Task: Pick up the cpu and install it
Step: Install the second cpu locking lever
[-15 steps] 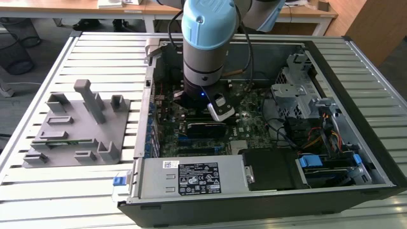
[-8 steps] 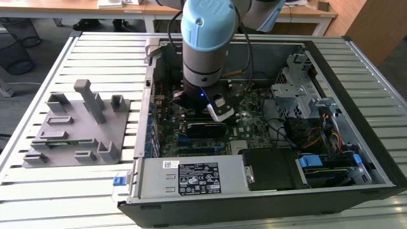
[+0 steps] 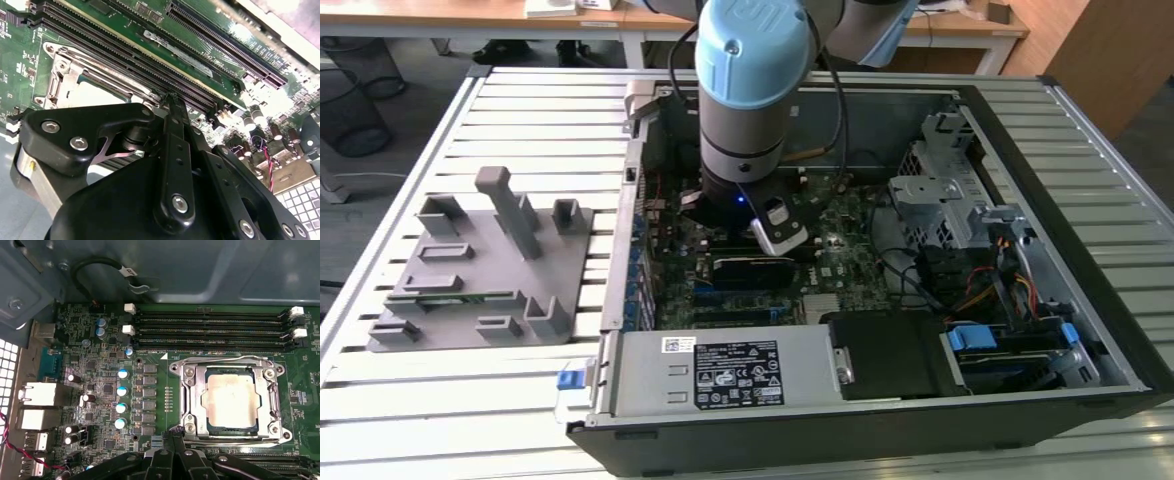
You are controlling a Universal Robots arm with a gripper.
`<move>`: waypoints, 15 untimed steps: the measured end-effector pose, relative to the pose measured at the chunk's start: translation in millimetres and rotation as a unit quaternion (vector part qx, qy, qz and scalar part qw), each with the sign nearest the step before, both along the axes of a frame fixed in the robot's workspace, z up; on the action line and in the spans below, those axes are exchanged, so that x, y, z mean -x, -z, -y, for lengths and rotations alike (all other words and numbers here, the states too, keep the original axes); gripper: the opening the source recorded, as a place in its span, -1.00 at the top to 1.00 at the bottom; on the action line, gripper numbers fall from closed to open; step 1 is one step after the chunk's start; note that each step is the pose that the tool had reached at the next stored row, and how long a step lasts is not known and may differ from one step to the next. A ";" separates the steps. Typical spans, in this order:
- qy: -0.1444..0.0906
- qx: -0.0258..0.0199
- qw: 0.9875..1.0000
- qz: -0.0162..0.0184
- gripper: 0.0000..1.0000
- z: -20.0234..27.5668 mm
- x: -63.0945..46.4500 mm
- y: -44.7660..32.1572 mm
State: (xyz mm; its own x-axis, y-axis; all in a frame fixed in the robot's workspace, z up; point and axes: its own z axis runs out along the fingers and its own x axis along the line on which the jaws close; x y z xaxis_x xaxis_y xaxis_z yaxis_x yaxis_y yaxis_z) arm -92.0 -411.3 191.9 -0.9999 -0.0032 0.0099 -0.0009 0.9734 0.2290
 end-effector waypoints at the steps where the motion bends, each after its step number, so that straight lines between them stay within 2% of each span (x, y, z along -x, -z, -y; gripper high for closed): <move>1: 0.000 0.000 1.000 0.000 0.79 0.0 0.1 0.1; 15: 0.000 -0.001 1.000 0.000 0.79 -0.7 0.1 2.7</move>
